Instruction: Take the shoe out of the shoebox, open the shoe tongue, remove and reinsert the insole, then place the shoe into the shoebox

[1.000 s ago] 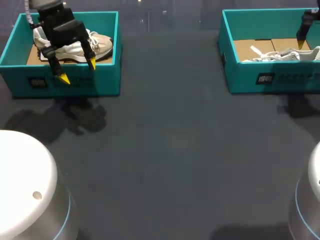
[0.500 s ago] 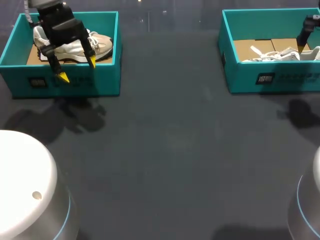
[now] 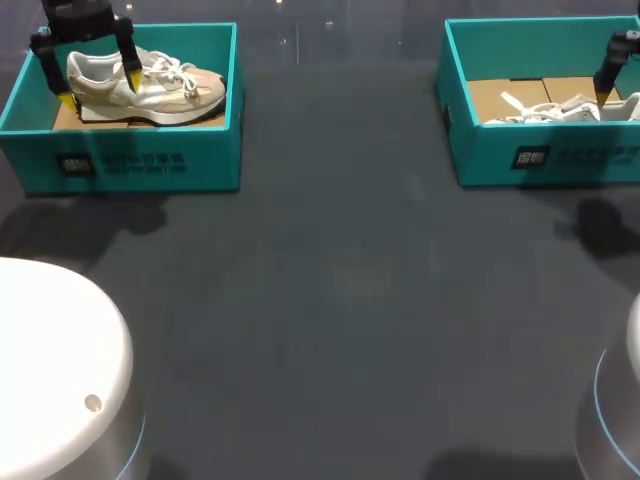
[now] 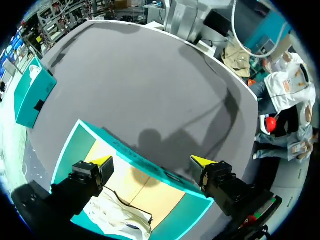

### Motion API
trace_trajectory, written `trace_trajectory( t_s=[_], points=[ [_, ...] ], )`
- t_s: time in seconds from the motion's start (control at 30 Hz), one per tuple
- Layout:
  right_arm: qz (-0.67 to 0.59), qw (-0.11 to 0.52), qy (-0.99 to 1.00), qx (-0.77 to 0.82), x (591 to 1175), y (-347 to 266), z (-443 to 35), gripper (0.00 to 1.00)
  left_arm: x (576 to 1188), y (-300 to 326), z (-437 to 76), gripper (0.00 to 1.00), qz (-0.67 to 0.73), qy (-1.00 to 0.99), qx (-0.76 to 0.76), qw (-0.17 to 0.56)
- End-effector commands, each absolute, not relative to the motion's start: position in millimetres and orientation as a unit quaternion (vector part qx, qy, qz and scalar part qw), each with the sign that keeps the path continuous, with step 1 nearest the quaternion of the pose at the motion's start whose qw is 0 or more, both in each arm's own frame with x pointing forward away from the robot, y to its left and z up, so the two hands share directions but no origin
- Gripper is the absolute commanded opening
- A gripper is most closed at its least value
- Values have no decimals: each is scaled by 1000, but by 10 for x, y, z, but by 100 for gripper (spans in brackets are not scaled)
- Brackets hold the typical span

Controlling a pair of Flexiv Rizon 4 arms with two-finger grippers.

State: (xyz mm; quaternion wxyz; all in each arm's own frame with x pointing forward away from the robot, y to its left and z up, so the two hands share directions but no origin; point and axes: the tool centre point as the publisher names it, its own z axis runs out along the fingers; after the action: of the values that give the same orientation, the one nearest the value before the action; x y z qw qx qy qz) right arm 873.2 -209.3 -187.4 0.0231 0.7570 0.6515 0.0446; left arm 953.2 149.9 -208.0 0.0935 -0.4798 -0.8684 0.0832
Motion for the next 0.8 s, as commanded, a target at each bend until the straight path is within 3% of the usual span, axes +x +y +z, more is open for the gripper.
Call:
trace_trajectory(
  t_s=[0.03, 0.4, 0.63, 0.8],
  points=[
    [45, 24, 651, 757, 8728, -2092, -1877, 100, 9728, 1717, -2050, 100, 47, -823, -563, 58],
    [45, 24, 651, 757, 8728, -2092, -1877, 100, 9778, 1700, -2104, 100, 34, -822, -566, 60],
    [45, 24, 651, 757, 8728, -2092, -1877, 100, 10507, 1990, -2273, 100, -58, -811, -580, 48],
    [45, 24, 651, 757, 8728, -2092, -1877, 100, 11085, 2171, -2279, 100, -40, -799, -599, 38]
  ],
)
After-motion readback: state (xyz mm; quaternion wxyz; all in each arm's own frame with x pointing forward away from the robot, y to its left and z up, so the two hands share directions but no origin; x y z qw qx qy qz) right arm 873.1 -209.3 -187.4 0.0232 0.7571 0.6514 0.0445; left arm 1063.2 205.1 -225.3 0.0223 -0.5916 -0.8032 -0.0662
